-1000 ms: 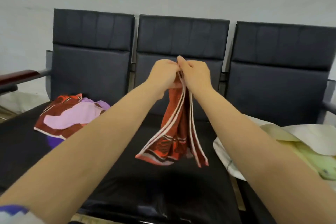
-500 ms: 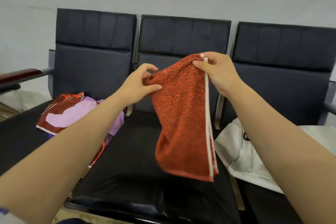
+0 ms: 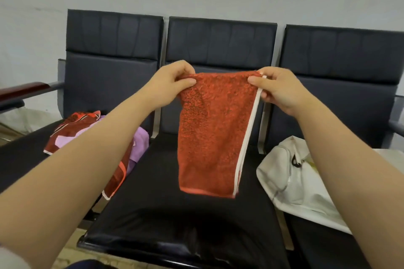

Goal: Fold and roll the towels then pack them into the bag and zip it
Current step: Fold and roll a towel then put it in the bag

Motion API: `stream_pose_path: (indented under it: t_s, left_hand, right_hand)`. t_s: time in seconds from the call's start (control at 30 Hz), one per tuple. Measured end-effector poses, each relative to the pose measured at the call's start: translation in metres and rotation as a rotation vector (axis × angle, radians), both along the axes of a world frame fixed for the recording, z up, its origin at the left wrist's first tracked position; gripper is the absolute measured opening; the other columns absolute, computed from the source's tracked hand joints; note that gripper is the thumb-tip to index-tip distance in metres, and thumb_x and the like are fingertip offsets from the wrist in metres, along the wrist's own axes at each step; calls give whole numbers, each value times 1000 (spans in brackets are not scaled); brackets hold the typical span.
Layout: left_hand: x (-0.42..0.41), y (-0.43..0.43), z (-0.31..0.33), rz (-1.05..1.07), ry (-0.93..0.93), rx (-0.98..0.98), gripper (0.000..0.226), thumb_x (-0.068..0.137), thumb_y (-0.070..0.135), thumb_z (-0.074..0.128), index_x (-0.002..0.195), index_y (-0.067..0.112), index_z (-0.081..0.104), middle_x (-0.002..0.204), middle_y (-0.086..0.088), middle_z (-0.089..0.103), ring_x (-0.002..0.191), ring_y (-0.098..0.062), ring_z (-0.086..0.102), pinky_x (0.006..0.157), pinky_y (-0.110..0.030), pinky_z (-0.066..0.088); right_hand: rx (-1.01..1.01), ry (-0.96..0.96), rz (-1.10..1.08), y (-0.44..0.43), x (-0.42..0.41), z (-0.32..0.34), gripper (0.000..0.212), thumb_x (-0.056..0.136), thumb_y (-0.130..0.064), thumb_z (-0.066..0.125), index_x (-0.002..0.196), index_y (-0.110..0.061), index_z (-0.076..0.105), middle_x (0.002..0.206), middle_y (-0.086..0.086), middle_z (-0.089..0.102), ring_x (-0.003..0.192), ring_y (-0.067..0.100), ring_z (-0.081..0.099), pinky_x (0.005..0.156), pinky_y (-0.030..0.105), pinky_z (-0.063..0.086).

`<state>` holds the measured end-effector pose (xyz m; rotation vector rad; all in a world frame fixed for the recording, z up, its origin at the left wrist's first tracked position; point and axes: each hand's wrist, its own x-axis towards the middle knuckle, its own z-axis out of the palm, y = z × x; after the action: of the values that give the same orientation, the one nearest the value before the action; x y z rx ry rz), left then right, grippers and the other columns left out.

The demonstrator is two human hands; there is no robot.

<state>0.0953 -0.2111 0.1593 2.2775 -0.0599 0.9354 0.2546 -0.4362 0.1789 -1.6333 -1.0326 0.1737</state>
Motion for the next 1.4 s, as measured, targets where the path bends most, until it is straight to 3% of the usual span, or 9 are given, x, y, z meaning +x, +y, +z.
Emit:
stream_pose_path:
  t_s: [0.07,0.33,0.5,0.67,0.9,1.0,1.1,1.23,1.4]
  left_hand:
    - [-5,4,4,-129,23,-123,26,82,8,64,80,33,60,85,-6,59,68,-15,50,57,-23,44]
    - [-2,7,-4,-16,513,352,34,85,-5,60,101,25,57,96,3,64,84,-10,59,74,-18,45]
    - [-15,-11,-2,-219,591,109,38,68,9,55,97,31,64,110,4,58,100,-17,61,95,-32,47]
    - [-16,-32,-13,-414,711,102,51,69,27,72,114,47,57,148,8,25,126,-4,43,95,-7,38]
    - [-5,-15,-39,-11,117,221,31,70,57,58,62,28,50,66,8,51,63,-1,46,63,-20,37]
    - [-3,3,-27,88,33,63,32,78,40,63,77,8,68,76,-8,64,70,-5,53,75,-31,45]
    - [-6,4,-14,98,-100,93,24,83,23,62,95,6,72,94,0,67,84,9,58,87,-19,45]
    - [-17,3,-3,-45,-117,-95,3,77,18,69,79,15,68,70,13,68,69,4,60,70,-16,48]
    - [-30,-6,14,-226,-117,-205,22,71,21,73,77,14,54,61,13,62,61,2,55,60,-15,46]
  right_hand:
    - [55,-28,-91,-4,4,1,11,89,-16,67,79,-18,64,67,0,57,46,3,46,56,23,40]
    - [-43,-243,-74,-5,-5,-3,9,86,-13,70,79,-18,68,60,-11,62,51,-1,54,52,14,45]
    - [-16,-174,-34,-10,-8,-4,6,89,-14,68,83,-13,68,51,-11,60,44,0,51,47,12,40]
    - [-8,-128,-73,-8,-5,-4,13,89,-19,67,77,-14,69,51,-8,57,40,4,45,43,15,37]
    - [-17,-208,-124,-11,-4,-4,6,90,-13,66,87,-9,69,56,-7,60,43,0,51,45,12,40]
    - [-71,-271,-110,-12,-4,-3,6,89,-10,67,86,-14,66,62,1,64,49,6,61,47,16,45]
    - [-55,-281,-100,-14,-3,0,13,88,-7,68,83,-19,64,67,-3,68,56,8,65,48,17,46]
    - [-69,-309,-19,-22,-9,7,7,87,-14,69,80,-15,67,65,-6,68,54,8,56,54,15,43]
    - [9,-145,139,-30,-15,19,26,79,-38,75,66,-19,63,57,-4,59,46,9,41,49,19,34]
